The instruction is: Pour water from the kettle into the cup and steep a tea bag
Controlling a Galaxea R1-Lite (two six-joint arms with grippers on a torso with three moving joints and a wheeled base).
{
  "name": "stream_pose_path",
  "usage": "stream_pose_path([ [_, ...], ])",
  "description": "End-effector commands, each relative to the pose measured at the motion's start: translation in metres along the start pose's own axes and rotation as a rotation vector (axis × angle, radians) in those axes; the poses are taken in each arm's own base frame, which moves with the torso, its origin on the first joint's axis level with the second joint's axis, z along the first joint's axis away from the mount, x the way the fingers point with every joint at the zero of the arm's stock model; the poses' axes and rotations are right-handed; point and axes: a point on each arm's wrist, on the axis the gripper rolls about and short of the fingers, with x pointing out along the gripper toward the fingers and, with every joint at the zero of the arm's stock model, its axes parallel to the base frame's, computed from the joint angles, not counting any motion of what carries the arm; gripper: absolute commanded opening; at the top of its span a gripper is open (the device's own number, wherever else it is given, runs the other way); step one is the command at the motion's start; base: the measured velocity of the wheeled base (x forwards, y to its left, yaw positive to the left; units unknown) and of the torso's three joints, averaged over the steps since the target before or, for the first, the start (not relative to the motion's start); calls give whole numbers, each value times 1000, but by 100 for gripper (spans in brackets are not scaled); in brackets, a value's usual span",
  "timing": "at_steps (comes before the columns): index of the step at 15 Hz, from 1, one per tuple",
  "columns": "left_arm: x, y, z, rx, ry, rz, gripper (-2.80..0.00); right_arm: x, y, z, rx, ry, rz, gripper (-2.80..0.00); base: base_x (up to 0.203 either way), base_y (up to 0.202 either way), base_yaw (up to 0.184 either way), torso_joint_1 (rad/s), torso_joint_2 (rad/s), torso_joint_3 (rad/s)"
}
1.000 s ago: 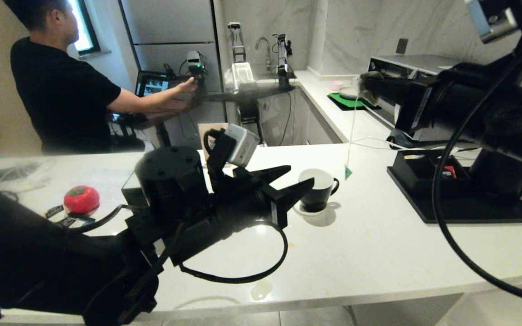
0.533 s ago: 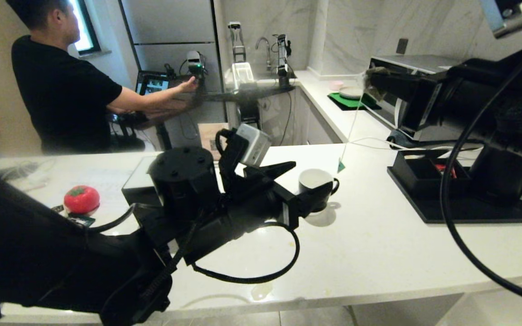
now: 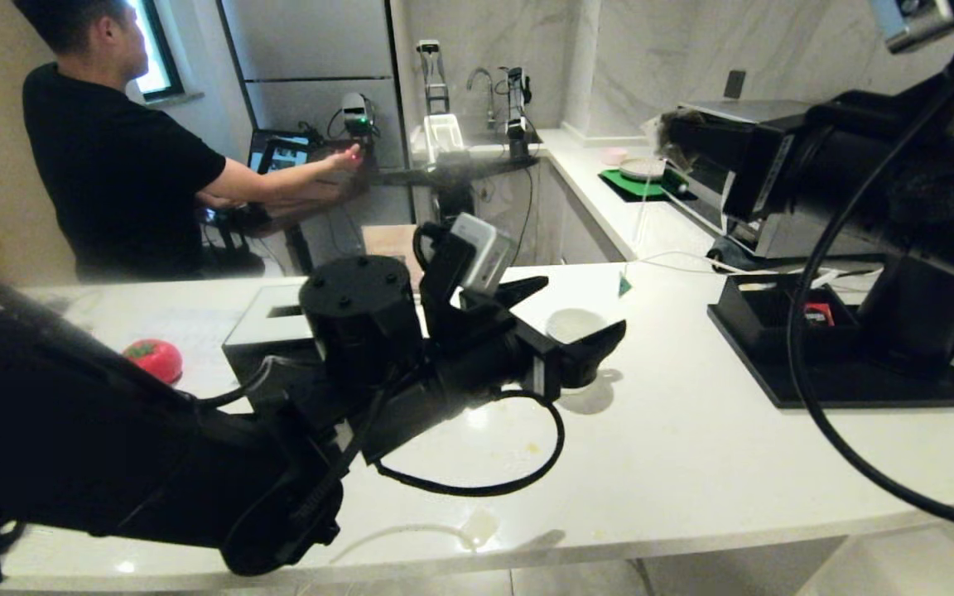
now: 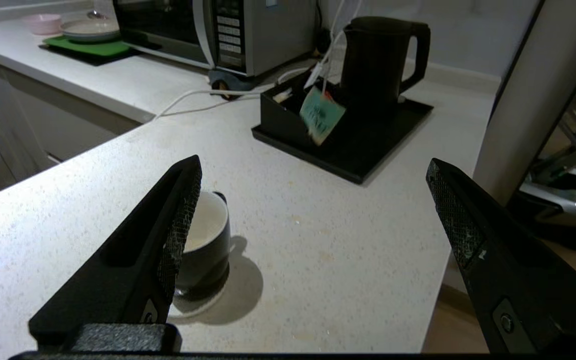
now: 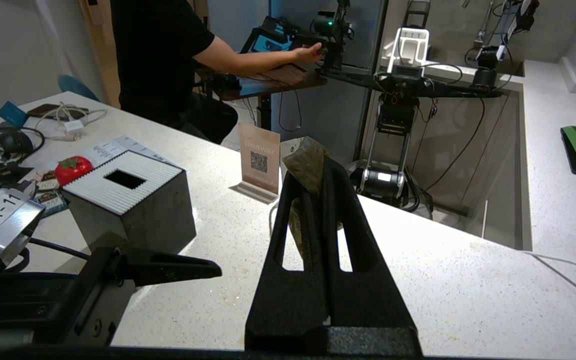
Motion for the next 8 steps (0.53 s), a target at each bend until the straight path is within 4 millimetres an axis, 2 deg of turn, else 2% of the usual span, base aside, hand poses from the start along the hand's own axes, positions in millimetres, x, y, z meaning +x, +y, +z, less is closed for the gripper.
stream_pose_path([
  [1,6,1,-1,1,-12,-2,0,5,0,-1,0,0,3,-280,0,0,0,0,0,0],
  [8,12,2,-4,3,-10,0,0,12,1,-8,-46,13,4,-280,0,0,0,0,0,0],
])
